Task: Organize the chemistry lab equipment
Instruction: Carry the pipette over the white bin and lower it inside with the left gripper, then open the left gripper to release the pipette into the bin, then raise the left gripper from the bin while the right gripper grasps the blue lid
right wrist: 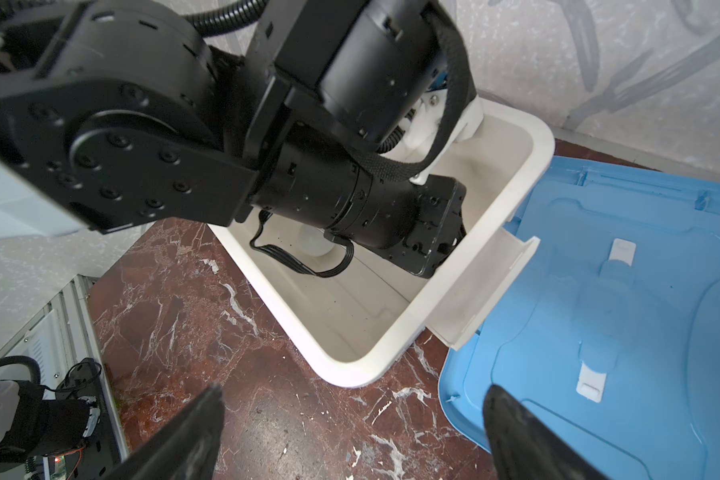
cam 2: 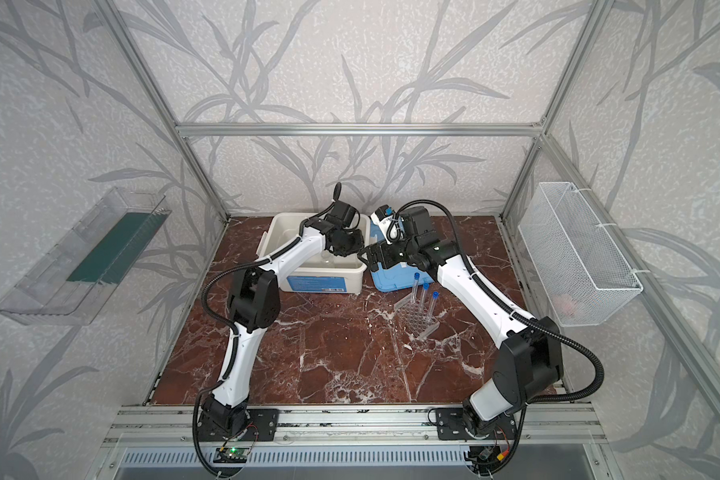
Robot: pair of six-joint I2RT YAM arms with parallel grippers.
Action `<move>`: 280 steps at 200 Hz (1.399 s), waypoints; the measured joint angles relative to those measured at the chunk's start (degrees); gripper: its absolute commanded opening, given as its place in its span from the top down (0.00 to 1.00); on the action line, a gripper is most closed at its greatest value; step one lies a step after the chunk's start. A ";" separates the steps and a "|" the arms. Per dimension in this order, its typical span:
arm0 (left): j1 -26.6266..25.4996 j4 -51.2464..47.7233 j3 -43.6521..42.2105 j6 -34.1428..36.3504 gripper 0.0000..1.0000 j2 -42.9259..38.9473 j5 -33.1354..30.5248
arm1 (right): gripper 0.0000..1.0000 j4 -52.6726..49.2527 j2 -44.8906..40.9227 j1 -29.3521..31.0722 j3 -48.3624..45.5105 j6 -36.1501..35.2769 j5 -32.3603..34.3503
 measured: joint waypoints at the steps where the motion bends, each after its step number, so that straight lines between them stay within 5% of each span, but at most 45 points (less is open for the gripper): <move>1: 0.00 0.00 0.00 -0.02 0.76 0.02 0.00 | 0.05 0.00 0.00 0.00 0.00 -0.04 0.00; 96: 0.26 -0.52 -0.63 -0.13 0.63 2.43 -0.07 | 0.05 -0.07 -0.04 0.00 0.00 -0.57 0.04; 137: 0.28 -0.68 -1.70 0.55 0.44 2.93 -0.42 | 0.05 -0.48 -0.04 0.00 0.00 -0.63 0.44; 172: 0.61 -0.79 -1.99 0.81 0.38 2.93 -0.76 | 0.05 -1.33 -0.04 0.00 0.00 -0.79 0.66; 222: 0.63 -0.76 -2.75 1.88 0.13 1.75 -1.51 | 0.05 -1.77 -0.04 0.00 0.00 -1.07 1.29; 280: 0.63 -0.15 -4.87 2.29 0.06 -6.25 -2.69 | 0.02 -2.38 -0.04 0.00 0.00 -1.90 2.23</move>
